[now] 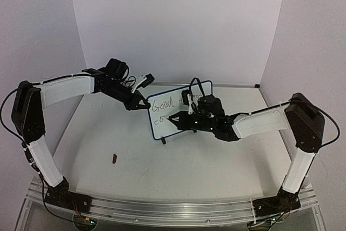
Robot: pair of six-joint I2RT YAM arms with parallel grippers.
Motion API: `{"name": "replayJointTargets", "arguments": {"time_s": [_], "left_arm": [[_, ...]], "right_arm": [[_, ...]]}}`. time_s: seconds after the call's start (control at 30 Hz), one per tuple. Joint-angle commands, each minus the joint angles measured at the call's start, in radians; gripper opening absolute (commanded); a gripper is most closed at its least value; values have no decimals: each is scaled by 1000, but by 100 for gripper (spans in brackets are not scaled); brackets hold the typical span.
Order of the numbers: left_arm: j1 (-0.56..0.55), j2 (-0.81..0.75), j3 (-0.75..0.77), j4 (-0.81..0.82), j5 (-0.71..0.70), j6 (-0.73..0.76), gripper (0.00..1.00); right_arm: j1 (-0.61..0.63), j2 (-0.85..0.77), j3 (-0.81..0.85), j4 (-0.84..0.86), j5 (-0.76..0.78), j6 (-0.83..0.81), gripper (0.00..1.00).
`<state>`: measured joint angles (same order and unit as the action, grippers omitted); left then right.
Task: Write a sentence on the whiteboard
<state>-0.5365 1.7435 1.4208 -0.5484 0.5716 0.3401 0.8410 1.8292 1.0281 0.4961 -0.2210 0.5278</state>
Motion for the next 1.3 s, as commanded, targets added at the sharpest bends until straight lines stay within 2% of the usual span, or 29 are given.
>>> {"name": "replayJointTargets", "arguments": {"time_s": [0.0, 0.17, 0.37, 0.5, 1.27], "left_arm": [[-10, 34, -13, -96, -113, 50, 0], [-10, 35, -13, -96, -114, 50, 0], [-10, 37, -12, -95, -114, 50, 0], [-10, 38, -11, -96, -112, 50, 0], [-14, 47, -10, -97, -115, 50, 0]], "right_arm": [[-7, 24, 44, 28, 10, -6, 0], [-7, 5, 22, 27, 8, -5, 0], [-7, -92, -52, 40, -12, -9, 0], [-7, -134, -89, 34, 27, -5, 0], [-7, -12, 4, -54, 42, -38, 0]]}}
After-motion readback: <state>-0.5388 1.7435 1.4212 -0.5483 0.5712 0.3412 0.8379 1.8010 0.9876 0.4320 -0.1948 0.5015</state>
